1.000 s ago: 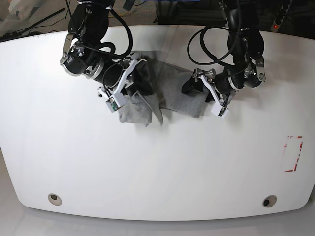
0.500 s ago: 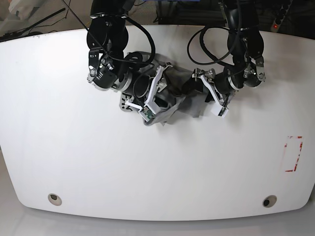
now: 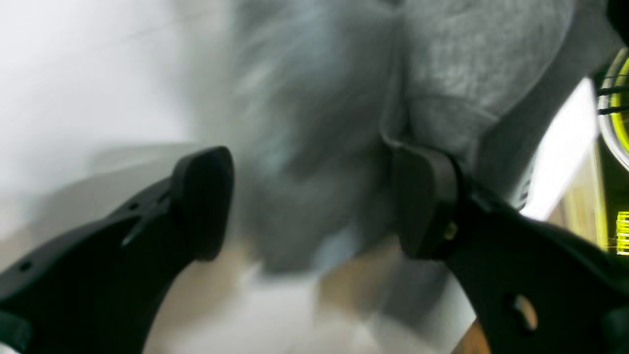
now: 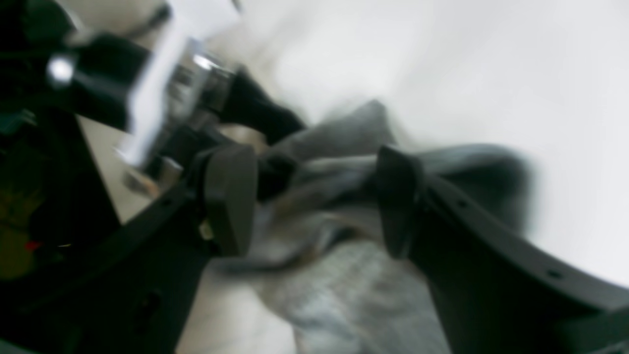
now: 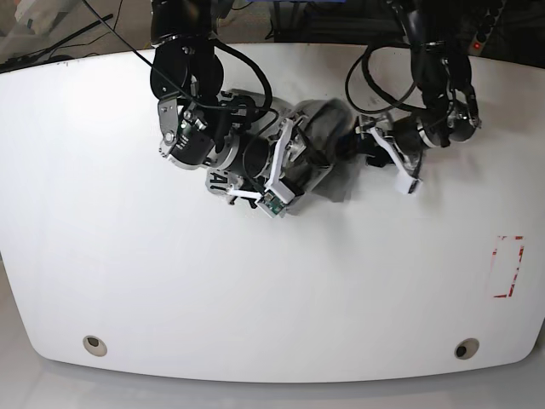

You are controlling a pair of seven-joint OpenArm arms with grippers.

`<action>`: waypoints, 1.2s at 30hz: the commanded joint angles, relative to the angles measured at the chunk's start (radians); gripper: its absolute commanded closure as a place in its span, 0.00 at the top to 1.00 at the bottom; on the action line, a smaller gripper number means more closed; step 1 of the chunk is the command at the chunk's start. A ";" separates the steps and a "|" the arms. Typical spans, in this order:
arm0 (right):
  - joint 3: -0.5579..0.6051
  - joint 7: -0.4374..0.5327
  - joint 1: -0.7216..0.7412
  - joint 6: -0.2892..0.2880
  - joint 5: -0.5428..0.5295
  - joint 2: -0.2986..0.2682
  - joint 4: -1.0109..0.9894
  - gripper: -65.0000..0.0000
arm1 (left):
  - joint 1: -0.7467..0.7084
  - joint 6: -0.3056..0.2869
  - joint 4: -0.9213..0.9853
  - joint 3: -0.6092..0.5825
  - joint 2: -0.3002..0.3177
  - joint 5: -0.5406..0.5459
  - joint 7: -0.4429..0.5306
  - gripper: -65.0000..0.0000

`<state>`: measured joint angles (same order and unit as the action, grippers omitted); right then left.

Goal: Fold the T-shirt properly
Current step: 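Press the bundle with the right gripper and withdraw the left gripper, then grasp the folded grey bundle with both grippers at its lettered edge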

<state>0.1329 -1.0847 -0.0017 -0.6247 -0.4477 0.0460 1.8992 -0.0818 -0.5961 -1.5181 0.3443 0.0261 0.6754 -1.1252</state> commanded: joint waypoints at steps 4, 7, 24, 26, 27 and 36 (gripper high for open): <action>-0.025 0.027 -0.025 -0.001 -0.026 -0.021 0.081 0.57 | 0.003 0.006 -0.085 0.063 0.116 0.132 0.010 0.73; -0.052 0.027 -0.050 -0.001 -0.027 -0.054 0.086 0.52 | -0.013 0.006 -0.091 0.108 0.196 0.182 0.010 0.73; 0.020 0.080 0.153 -0.001 -0.016 -0.053 -0.274 0.36 | -0.137 0.006 -0.161 0.151 0.397 0.197 0.015 0.73; 0.058 0.136 0.233 0.006 -0.016 -0.021 -0.373 0.36 | -0.143 0.006 -0.206 0.111 0.397 0.197 0.017 0.73; 0.069 0.150 0.259 0.006 -0.016 -0.010 -0.404 0.36 | -0.143 0.006 -0.220 0.091 0.400 0.195 0.017 0.73; -0.003 0.159 0.366 0.001 -0.026 -0.047 -0.421 0.36 | -0.082 0.008 -0.385 -0.239 0.390 -0.015 0.020 0.73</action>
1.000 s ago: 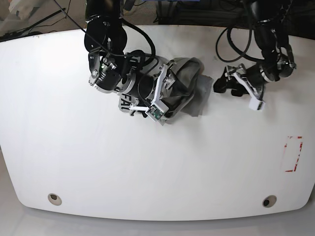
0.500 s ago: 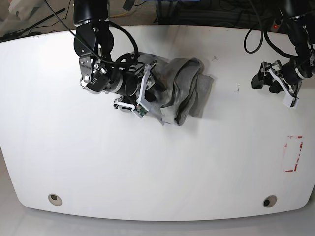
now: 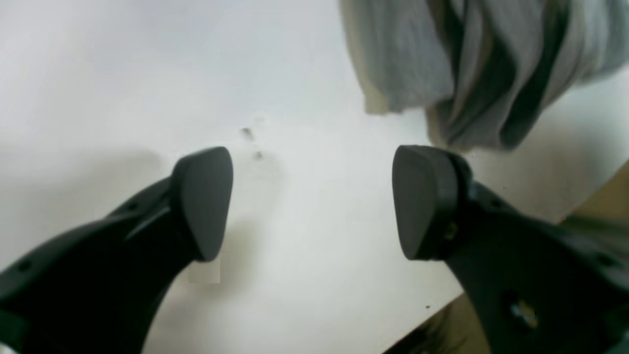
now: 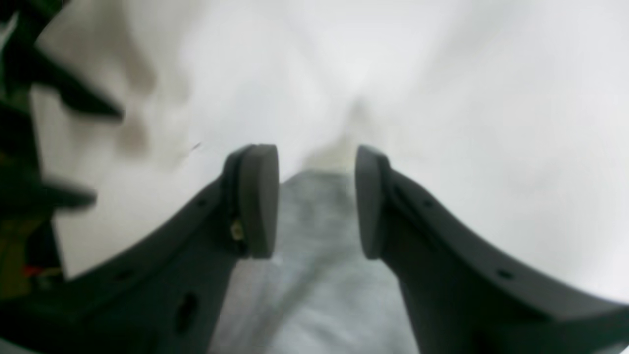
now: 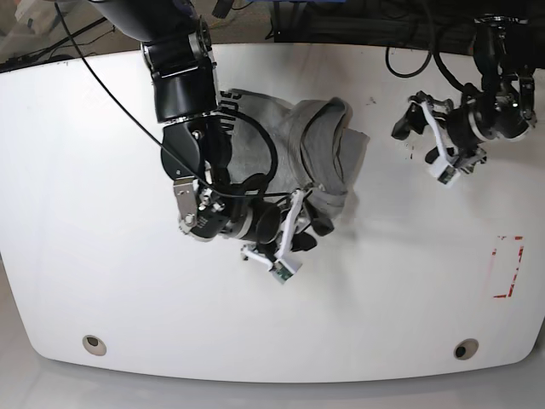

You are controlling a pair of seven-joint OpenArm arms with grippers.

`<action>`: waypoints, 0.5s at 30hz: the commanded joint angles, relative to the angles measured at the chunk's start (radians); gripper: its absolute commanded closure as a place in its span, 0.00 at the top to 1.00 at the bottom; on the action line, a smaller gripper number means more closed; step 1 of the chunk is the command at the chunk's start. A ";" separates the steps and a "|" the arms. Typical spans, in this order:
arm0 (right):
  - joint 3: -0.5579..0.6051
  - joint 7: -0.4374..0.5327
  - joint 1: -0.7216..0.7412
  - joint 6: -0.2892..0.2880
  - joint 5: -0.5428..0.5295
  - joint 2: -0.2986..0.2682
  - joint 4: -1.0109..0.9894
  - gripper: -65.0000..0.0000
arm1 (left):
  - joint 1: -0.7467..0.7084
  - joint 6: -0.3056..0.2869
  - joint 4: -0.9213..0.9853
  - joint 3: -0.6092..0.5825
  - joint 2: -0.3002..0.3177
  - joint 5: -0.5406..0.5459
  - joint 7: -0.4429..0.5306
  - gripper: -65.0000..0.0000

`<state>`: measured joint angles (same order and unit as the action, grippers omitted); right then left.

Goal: Fold the T-shirt properly
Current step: 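Grasp the folded grey bundle with both grippers at its lettered edge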

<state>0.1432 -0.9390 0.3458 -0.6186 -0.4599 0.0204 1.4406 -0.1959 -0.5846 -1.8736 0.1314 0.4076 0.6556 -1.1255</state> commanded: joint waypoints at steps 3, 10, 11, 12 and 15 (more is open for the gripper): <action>-0.041 0.011 -0.032 -0.005 -0.015 -0.093 0.101 0.36 | 0.080 -0.004 -0.031 -0.148 -0.022 -0.067 0.022 0.73; -0.107 0.011 -0.169 -0.007 -0.036 -0.215 0.226 0.31 | 0.128 -0.004 -0.027 -0.335 -0.164 -0.259 0.081 0.73; -0.123 0.011 -0.185 -0.007 -0.053 -0.225 0.230 0.29 | 0.134 -0.004 -0.027 -0.364 -0.183 -0.287 0.081 0.73; -0.138 0.011 -0.199 -0.007 -0.069 -0.236 0.228 0.27 | 0.140 -0.004 -0.027 -0.390 -0.201 -0.313 0.081 0.73; -0.162 0.011 -0.235 -0.007 -0.076 -0.257 0.226 0.22 | 0.141 -0.004 -0.025 -0.445 -0.246 -0.380 0.081 0.73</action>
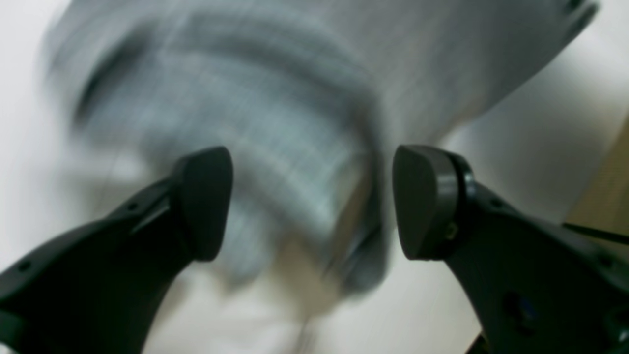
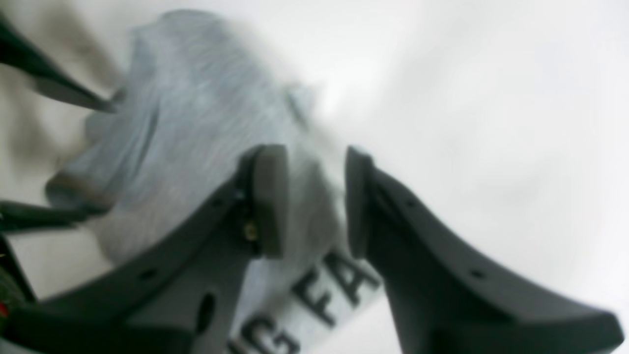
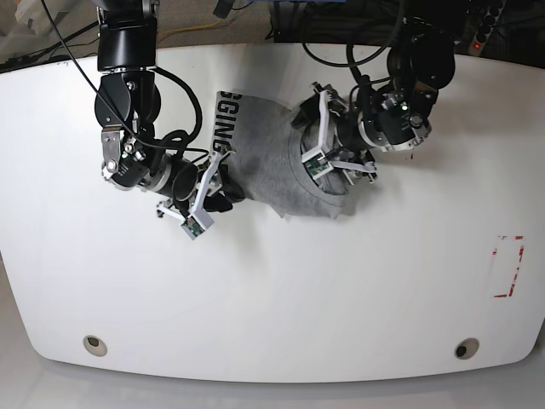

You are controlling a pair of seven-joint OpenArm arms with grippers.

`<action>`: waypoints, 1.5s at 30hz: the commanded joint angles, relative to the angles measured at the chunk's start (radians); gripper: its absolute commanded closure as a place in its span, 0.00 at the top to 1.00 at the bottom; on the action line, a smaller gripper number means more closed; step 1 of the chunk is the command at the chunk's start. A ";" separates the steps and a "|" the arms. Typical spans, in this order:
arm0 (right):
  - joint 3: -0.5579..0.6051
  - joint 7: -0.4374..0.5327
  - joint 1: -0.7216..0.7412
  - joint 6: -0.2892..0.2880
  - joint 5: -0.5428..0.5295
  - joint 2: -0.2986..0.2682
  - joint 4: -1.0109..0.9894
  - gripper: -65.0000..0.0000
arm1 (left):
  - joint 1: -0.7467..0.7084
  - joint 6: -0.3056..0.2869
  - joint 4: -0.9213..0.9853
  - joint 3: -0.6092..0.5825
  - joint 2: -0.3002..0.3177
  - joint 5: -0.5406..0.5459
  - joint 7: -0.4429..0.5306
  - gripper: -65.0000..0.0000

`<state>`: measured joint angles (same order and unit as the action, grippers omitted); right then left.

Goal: Fold the T-shirt properly
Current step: 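Grasp the folded grey bundle with both grippers at its lettered edge, then flip the bundle over with both grippers, lettering side up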

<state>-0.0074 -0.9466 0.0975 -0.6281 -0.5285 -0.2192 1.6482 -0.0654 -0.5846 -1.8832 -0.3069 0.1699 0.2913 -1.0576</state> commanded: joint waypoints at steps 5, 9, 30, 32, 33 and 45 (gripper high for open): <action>-0.012 0.034 -0.003 0.001 0.060 -0.023 -0.070 0.22 | 0.012 -0.004 0.067 -0.050 -0.069 -0.099 0.014 0.73; -0.010 0.142 0.006 -0.066 0.141 -0.016 -0.208 0.22 | 0.032 -0.004 0.169 -0.045 -0.082 -0.108 0.026 0.73; 0.134 0.085 -0.083 -0.070 0.377 0.053 -0.067 0.21 | 0.264 -0.007 0.106 0.102 0.096 -0.106 0.130 0.73; 0.166 0.076 -0.095 -0.070 0.380 0.097 -0.050 0.21 | 0.241 -0.007 0.067 0.150 0.104 -0.106 0.093 0.73; 0.182 0.076 -0.097 -0.070 0.380 0.119 -0.044 0.21 | 0.230 -0.005 0.046 0.176 0.102 -0.106 0.076 0.73; 0.254 0.076 -0.091 -0.070 0.374 0.200 -0.021 0.21 | 0.134 0.088 0.020 0.280 -0.045 -0.111 0.063 0.74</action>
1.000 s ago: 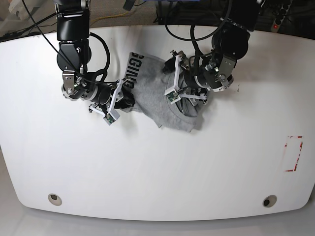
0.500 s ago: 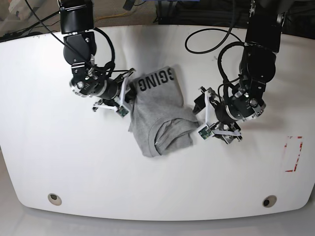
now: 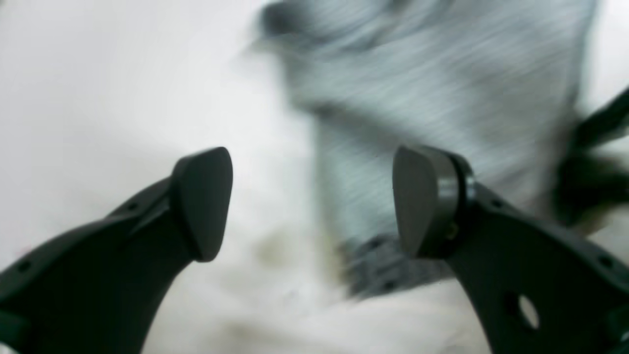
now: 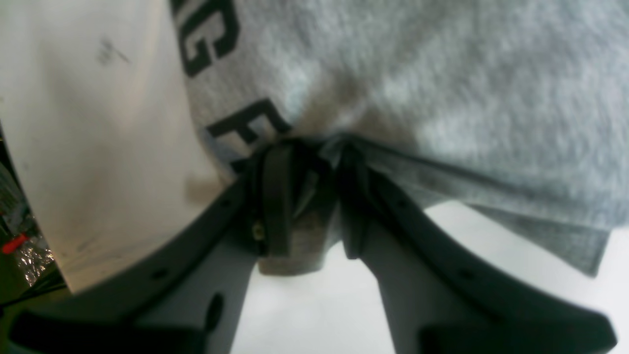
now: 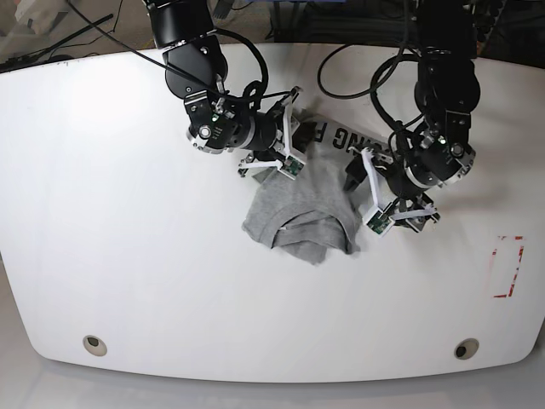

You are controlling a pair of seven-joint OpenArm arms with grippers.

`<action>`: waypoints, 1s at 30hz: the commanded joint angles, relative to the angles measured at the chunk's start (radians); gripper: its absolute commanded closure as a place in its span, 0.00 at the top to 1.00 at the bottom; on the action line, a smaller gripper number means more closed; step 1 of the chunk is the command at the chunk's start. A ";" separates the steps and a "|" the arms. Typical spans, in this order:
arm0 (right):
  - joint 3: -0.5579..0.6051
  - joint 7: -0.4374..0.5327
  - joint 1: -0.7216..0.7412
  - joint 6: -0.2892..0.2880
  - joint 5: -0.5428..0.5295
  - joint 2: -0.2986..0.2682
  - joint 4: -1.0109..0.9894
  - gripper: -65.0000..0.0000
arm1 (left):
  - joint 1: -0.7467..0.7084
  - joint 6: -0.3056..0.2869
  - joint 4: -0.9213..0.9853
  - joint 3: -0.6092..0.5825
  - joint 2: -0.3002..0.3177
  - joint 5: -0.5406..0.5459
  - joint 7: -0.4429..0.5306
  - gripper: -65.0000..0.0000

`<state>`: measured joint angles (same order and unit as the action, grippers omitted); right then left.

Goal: Fold the T-shirt properly
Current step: 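Flip the bundle over with both grippers, lettering side up, then carry the folded shirt with the left gripper off the table edge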

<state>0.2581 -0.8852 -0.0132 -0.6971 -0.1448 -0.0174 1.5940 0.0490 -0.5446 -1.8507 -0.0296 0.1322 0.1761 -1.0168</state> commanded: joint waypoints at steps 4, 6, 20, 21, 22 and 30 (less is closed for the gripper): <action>-0.084 0.011 -0.001 -0.001 -0.022 -0.037 0.101 0.21 | 0.013 0.159 0.046 -0.045 -0.076 0.004 0.028 0.75; -0.112 -0.005 -0.004 -0.001 -0.046 -0.060 0.125 0.21 | 0.015 0.189 0.090 -0.063 -0.101 0.004 0.051 0.75; -0.305 -0.048 -0.008 -0.001 -0.296 -0.189 0.145 0.21 | 0.013 0.430 0.451 -0.224 -0.131 0.004 0.315 0.83; -0.317 -0.048 -0.008 -0.001 -0.310 -0.189 0.145 0.21 | 0.013 0.429 0.487 -0.234 -0.128 0.006 0.330 0.83; -0.326 -0.048 -0.008 -0.001 -0.316 -0.191 0.145 0.21 | 0.013 0.429 0.498 -0.232 -0.119 0.006 0.335 0.83; -0.348 -0.050 -0.009 -0.001 -0.315 -0.191 0.196 0.21 | -0.059 0.410 0.503 -0.062 0.059 0.010 0.339 0.83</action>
<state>-0.0860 -0.9558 -0.0372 -0.6964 -0.4423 -0.2001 1.7569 0.0151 -0.1867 -1.3678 -0.1299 0.1345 0.2661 -0.5465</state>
